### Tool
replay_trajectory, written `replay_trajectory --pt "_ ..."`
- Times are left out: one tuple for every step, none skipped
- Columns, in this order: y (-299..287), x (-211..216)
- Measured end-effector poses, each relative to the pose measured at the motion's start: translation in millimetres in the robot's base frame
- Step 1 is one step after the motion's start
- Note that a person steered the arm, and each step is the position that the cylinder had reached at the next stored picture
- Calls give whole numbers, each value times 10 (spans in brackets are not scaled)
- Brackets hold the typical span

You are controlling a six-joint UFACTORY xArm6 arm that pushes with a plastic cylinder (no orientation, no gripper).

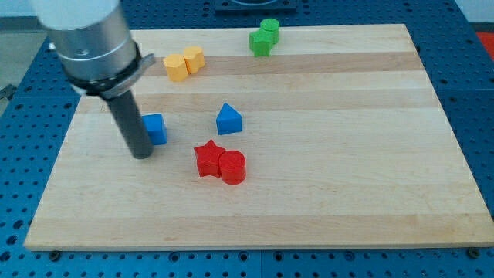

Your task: Push the blue cube left to the blue triangle

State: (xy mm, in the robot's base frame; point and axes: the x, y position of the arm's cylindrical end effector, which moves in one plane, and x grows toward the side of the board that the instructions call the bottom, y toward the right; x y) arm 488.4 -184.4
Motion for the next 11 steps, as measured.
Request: replay_trajectory --pt "-381 -83" --pt "-239 -391" --pt "176 -484" --pt "163 -490" --pt "-138 -363" --pt "-97 -86" --pt "170 -77" --pt "380 -270" --pt "537 -406" --pt "539 -365" --pt "170 -334"
